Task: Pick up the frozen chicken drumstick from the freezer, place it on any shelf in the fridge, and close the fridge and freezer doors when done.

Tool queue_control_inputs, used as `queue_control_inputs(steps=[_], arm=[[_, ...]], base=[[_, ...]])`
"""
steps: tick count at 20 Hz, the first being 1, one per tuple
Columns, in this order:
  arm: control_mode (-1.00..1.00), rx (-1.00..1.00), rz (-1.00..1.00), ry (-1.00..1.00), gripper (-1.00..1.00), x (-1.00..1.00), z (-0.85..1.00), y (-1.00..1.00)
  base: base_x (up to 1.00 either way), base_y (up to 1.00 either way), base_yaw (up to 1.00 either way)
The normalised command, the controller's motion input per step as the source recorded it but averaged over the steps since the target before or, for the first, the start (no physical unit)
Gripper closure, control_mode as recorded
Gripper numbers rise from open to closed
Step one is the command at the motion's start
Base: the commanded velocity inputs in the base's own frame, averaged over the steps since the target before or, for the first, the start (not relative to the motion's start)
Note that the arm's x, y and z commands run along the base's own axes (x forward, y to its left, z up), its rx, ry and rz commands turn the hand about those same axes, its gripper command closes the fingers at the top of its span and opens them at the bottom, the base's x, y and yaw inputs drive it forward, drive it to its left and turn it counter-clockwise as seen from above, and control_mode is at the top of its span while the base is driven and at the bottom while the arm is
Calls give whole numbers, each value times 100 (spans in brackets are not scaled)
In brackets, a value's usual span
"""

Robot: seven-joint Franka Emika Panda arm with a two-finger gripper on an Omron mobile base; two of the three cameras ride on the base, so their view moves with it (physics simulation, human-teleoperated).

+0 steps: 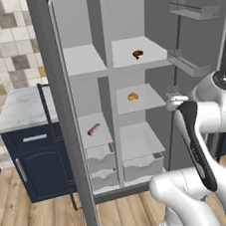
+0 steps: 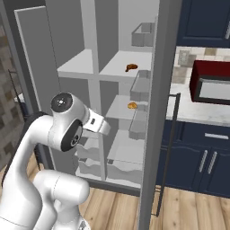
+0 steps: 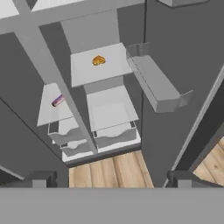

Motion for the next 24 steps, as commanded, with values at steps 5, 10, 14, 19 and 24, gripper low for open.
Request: queue_control_inputs(steps=[5,10,14,19,24], arm=[[-100,16,-14,-4,-100,-9,32,-100],[-100,20,-10,-16,-100,-50,0,-100],[-100,25,-16,-20,-100,-65,0,-94],[-100,20,-16,-6,-100,-3,-14,-70],[-100,23,-7,-1,-100,38,-34,-70]], base=[[0,0,0],[0,0,0],[0,0,0],[0,0,0],[0,0,0]])
